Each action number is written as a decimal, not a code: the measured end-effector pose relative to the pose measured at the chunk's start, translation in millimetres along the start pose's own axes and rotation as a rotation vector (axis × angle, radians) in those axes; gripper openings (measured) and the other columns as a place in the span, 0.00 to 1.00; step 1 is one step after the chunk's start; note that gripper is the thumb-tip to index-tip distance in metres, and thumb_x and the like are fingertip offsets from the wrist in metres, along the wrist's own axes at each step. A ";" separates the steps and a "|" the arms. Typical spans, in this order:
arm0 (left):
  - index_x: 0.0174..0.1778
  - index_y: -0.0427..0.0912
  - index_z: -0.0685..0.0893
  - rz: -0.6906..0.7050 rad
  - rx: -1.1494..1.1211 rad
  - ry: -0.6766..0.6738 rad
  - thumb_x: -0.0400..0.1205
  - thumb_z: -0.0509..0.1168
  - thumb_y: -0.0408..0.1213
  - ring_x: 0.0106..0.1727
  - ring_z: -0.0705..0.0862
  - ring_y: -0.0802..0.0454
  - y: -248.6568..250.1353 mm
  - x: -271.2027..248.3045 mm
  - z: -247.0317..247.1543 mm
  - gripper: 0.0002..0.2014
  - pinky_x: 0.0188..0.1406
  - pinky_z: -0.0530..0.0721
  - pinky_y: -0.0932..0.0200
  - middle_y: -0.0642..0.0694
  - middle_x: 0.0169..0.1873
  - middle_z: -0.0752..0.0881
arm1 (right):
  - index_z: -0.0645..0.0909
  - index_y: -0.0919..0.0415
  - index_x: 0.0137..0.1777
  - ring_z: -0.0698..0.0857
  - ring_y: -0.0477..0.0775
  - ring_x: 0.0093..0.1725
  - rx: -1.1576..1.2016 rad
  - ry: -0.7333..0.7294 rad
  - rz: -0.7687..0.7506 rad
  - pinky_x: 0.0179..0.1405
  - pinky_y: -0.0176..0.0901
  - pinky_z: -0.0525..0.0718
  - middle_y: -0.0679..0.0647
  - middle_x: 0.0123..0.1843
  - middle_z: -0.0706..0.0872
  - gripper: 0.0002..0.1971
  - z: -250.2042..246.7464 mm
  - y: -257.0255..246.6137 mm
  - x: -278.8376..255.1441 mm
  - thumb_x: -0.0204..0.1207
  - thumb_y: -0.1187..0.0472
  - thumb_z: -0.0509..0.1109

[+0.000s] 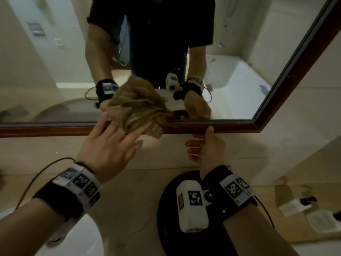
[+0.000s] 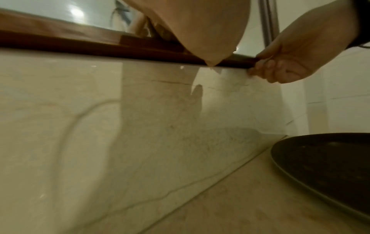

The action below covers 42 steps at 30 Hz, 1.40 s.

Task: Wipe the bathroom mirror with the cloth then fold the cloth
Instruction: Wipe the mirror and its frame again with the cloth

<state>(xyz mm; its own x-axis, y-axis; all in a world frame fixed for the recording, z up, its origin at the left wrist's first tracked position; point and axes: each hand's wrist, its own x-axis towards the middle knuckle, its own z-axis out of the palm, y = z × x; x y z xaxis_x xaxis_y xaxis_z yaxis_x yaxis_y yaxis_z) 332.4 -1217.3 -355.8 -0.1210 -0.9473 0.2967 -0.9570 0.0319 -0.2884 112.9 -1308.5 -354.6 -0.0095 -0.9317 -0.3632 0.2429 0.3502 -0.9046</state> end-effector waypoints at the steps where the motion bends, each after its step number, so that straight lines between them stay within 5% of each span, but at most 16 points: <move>1: 0.84 0.52 0.57 -0.043 -0.016 -0.007 0.84 0.49 0.54 0.78 0.70 0.38 -1.9 -6.7 -1.7 0.30 0.81 0.57 0.34 0.39 0.73 0.78 | 0.80 0.67 0.50 0.77 0.55 0.21 0.010 -0.001 -0.009 0.19 0.37 0.74 0.63 0.30 0.86 0.24 2.6 1.5 -1.5 0.88 0.46 0.53; 3: 0.85 0.48 0.56 -0.065 -0.066 -0.043 0.83 0.51 0.56 0.79 0.69 0.36 14.8 -5.4 -1.7 0.34 0.79 0.59 0.32 0.37 0.74 0.76 | 0.80 0.64 0.50 0.77 0.55 0.21 0.009 -0.024 -0.026 0.19 0.37 0.75 0.62 0.29 0.86 0.19 9.3 4.4 -5.3 0.87 0.49 0.56; 7: 0.68 0.41 0.83 0.045 -0.058 -0.075 0.82 0.54 0.55 0.70 0.76 0.35 42.3 15.1 8.5 0.27 0.79 0.58 0.33 0.38 0.63 0.85 | 0.80 0.61 0.49 0.79 0.54 0.21 -0.073 -0.135 -0.011 0.21 0.38 0.77 0.60 0.28 0.87 0.19 29.3 15.7 -15.9 0.88 0.49 0.54; 12: 0.57 0.41 0.89 0.079 0.079 -0.023 0.79 0.57 0.48 0.67 0.77 0.36 -28.0 -18.2 6.5 0.21 0.79 0.63 0.38 0.35 0.57 0.87 | 0.82 0.65 0.46 0.80 0.53 0.21 -0.155 -0.223 0.085 0.20 0.35 0.76 0.58 0.26 0.86 0.27 70.9 35.3 -30.9 0.88 0.44 0.50; 14: 0.58 0.42 0.88 -0.027 0.124 -0.026 0.74 0.55 0.46 0.64 0.73 0.36 -68.9 -52.2 0.7 0.23 0.71 0.71 0.39 0.33 0.55 0.87 | 0.81 0.65 0.46 0.78 0.52 0.21 -0.159 -0.281 0.139 0.20 0.33 0.75 0.59 0.29 0.87 0.29 98.0 46.5 -43.8 0.88 0.43 0.48; 17: 0.71 0.32 0.76 -0.252 0.061 -0.088 0.69 0.63 0.40 0.53 0.81 0.28 -132.1 -109.6 5.6 0.32 0.45 0.85 0.35 0.25 0.52 0.86 | 0.82 0.66 0.51 0.77 0.51 0.22 -0.156 -0.326 0.098 0.20 0.34 0.73 0.61 0.33 0.88 0.29 143.1 68.0 -65.8 0.87 0.42 0.49; 20: 0.78 0.33 0.66 -0.337 -0.068 -0.151 0.73 0.57 0.53 0.62 0.80 0.25 -159.8 -124.6 9.7 0.39 0.56 0.83 0.31 0.24 0.62 0.81 | 0.82 0.67 0.54 0.77 0.51 0.22 -0.131 -0.355 0.081 0.20 0.35 0.74 0.60 0.34 0.89 0.28 182.0 82.0 -83.2 0.87 0.43 0.51; 24: 0.75 0.35 0.71 0.045 -0.062 0.023 0.72 0.64 0.53 0.73 0.73 0.32 -144.4 -94.7 21.0 0.37 0.71 0.71 0.30 0.30 0.66 0.82 | 0.84 0.66 0.50 0.81 0.55 0.25 -0.008 -0.251 0.045 0.24 0.40 0.78 0.58 0.32 0.89 0.25 210.5 93.0 -92.7 0.87 0.46 0.54; 28: 0.73 0.30 0.75 0.199 0.008 -0.059 0.69 0.67 0.43 0.73 0.74 0.31 -179.2 -98.8 25.4 0.35 0.77 0.65 0.31 0.30 0.69 0.79 | 0.84 0.62 0.48 0.84 0.53 0.31 -0.052 -0.107 -0.010 0.29 0.42 0.80 0.55 0.34 0.89 0.19 214.1 99.6 -87.8 0.87 0.49 0.58; 31: 0.69 0.32 0.79 0.113 0.037 -0.083 0.71 0.59 0.40 0.71 0.76 0.33 -223.2 -130.6 18.9 0.30 0.78 0.65 0.37 0.31 0.67 0.81 | 0.84 0.61 0.48 0.84 0.52 0.36 -0.094 -0.069 -0.081 0.32 0.43 0.81 0.53 0.38 0.90 0.19 214.9 105.2 -84.2 0.86 0.48 0.58; 33: 0.78 0.35 0.70 0.027 0.014 -0.037 0.69 0.56 0.38 0.80 0.64 0.37 -252.7 -155.4 18.4 0.36 0.83 0.57 0.43 0.33 0.77 0.70 | 0.83 0.64 0.50 0.83 0.51 0.35 -0.075 -0.065 -0.099 0.32 0.42 0.80 0.54 0.38 0.90 0.20 217.2 107.8 -83.7 0.87 0.49 0.57; 36: 0.82 0.40 0.63 -0.027 0.034 -0.036 0.67 0.63 0.40 0.85 0.50 0.40 -260.6 -168.0 17.2 0.42 0.82 0.53 0.36 0.38 0.84 0.57 | 0.83 0.65 0.48 0.83 0.50 0.32 -0.025 -0.115 -0.076 0.30 0.41 0.79 0.56 0.37 0.90 0.23 222.6 111.8 -87.9 0.87 0.46 0.55; 38: 0.79 0.42 0.67 -0.026 -0.006 -0.010 0.67 0.67 0.45 0.84 0.55 0.39 -242.7 -154.1 14.7 0.41 0.80 0.56 0.32 0.39 0.82 0.61 | 0.84 0.64 0.46 0.84 0.50 0.32 -0.054 -0.198 -0.081 0.30 0.42 0.80 0.57 0.39 0.91 0.26 235.3 120.3 -93.1 0.86 0.43 0.55; 42: 0.73 0.38 0.78 0.106 0.124 -0.074 0.74 0.58 0.50 0.75 0.73 0.36 -220.2 -121.1 23.5 0.32 0.80 0.55 0.33 0.36 0.70 0.80 | 0.85 0.64 0.50 0.84 0.51 0.31 -0.069 -0.306 -0.068 0.28 0.41 0.80 0.59 0.38 0.91 0.27 274.9 139.5 -105.6 0.86 0.42 0.53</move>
<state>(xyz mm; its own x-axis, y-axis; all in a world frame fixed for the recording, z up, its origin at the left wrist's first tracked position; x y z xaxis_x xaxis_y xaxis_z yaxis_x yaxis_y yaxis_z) 564.0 -1117.1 -349.6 -0.1956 -0.9617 0.1919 -0.8993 0.0978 -0.4263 414.4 -1187.9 -381.1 0.2711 -0.9354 -0.2269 0.1849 0.2819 -0.9414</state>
